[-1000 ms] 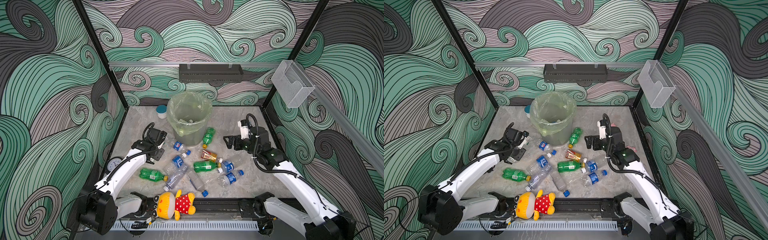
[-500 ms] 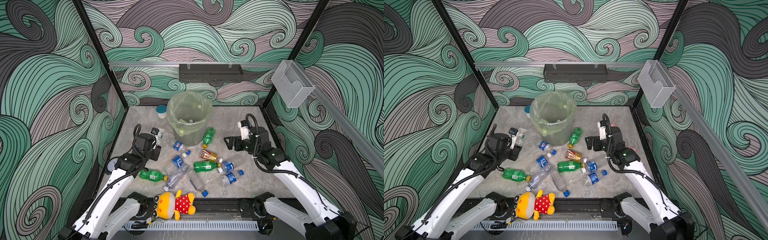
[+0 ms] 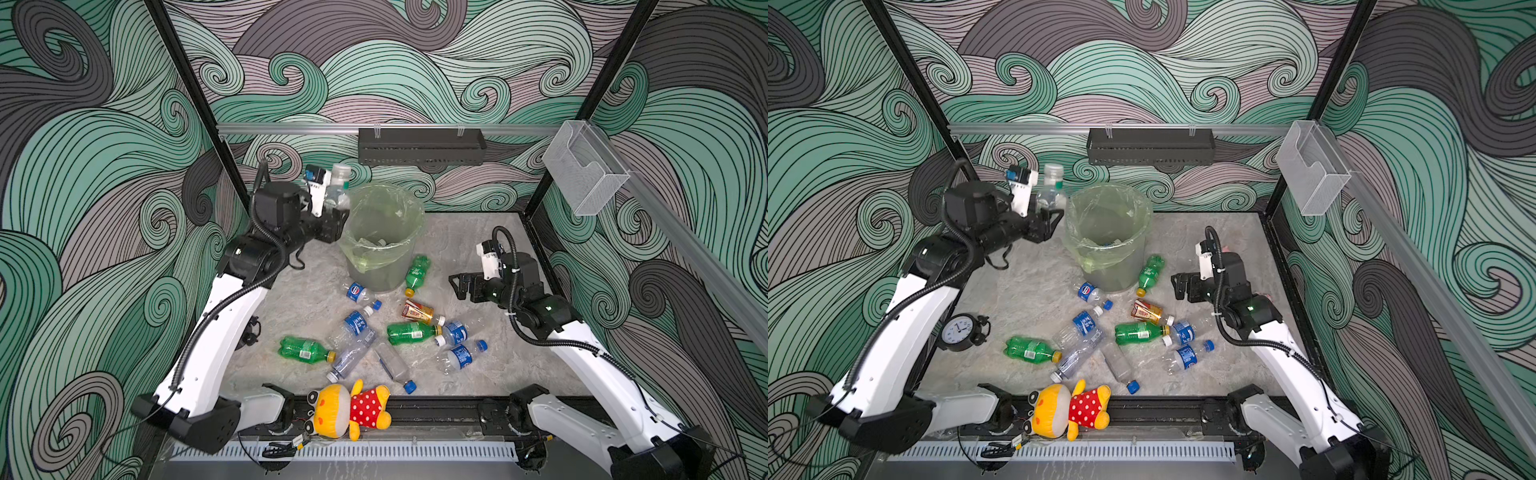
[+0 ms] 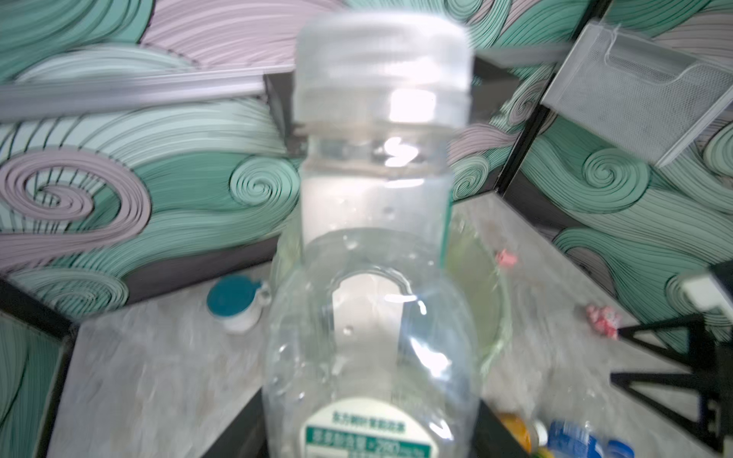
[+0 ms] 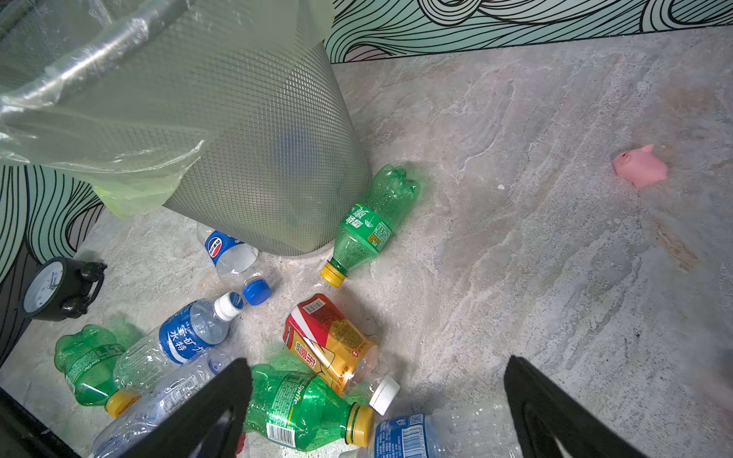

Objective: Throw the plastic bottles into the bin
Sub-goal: 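Lift the clear bottle with the left gripper and carry it over the bin, then open the left gripper to drop the clear bottle into the bin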

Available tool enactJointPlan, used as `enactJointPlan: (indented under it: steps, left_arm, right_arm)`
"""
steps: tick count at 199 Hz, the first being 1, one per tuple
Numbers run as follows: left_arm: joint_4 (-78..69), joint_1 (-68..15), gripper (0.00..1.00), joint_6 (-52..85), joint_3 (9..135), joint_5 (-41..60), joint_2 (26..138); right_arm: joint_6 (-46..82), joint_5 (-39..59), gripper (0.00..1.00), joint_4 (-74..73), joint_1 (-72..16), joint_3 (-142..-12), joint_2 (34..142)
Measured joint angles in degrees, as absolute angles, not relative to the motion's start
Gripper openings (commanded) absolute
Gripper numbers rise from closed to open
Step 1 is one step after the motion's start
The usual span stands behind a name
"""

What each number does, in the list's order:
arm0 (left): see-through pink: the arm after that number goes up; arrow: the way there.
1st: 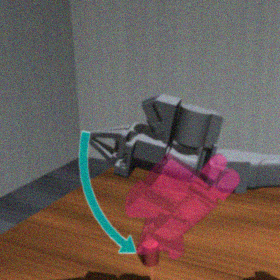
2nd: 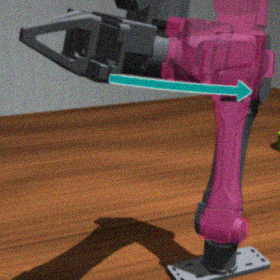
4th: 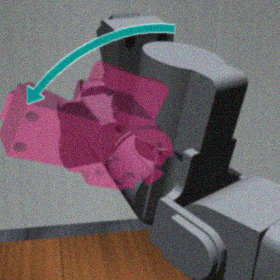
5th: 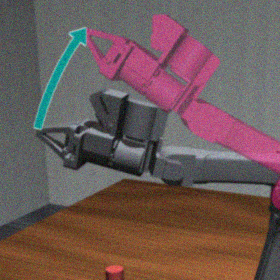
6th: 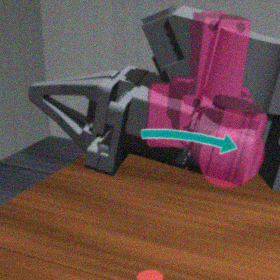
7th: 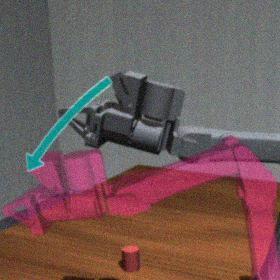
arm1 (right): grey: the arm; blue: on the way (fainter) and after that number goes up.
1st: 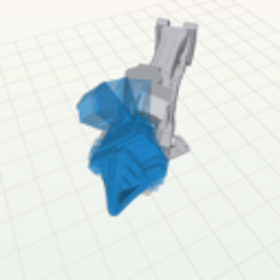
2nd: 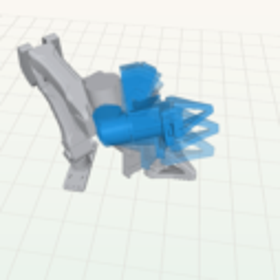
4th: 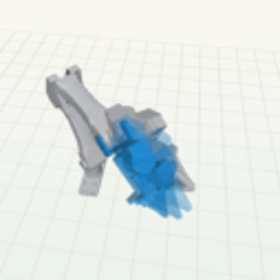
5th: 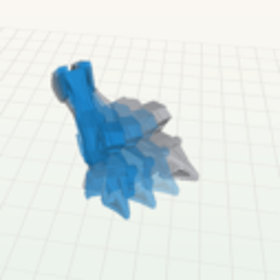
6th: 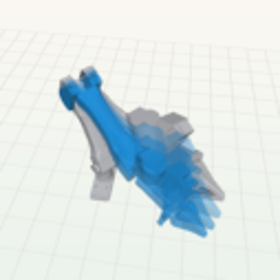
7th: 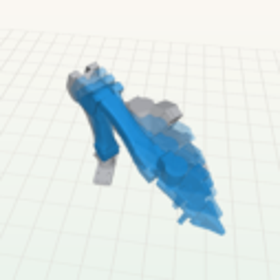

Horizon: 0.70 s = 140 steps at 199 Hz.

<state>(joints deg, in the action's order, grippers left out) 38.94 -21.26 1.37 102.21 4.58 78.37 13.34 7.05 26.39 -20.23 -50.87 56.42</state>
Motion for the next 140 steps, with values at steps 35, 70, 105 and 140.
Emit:
enactJointPlan:
  steps: [35,70,105,140]
  left_arm:
    - [37.10,-21.93,0.92,3.99,107.90,7.16,89.30]
    - [34.79,-21.93,0.99,5.85,92.58,6.59,82.54]
    - [36.10,-21.91,0.99,6.00,85.76,0.62,68.88]
    - [37.93,-21.91,0.99,6.13,76.62,-5.30,56.88]
  right_arm:
    - [13.23,6.90,1.00,29.30,-20.23,-50.89,54.15]
    - [12.45,6.48,1.00,32.77,-20.23,-51.09,52.31]
    - [12.14,8.40,0.99,36.64,-20.23,-51.83,55.24]
    - [10.83,9.61,0.97,40.18,-20.23,-51.83,58.19]
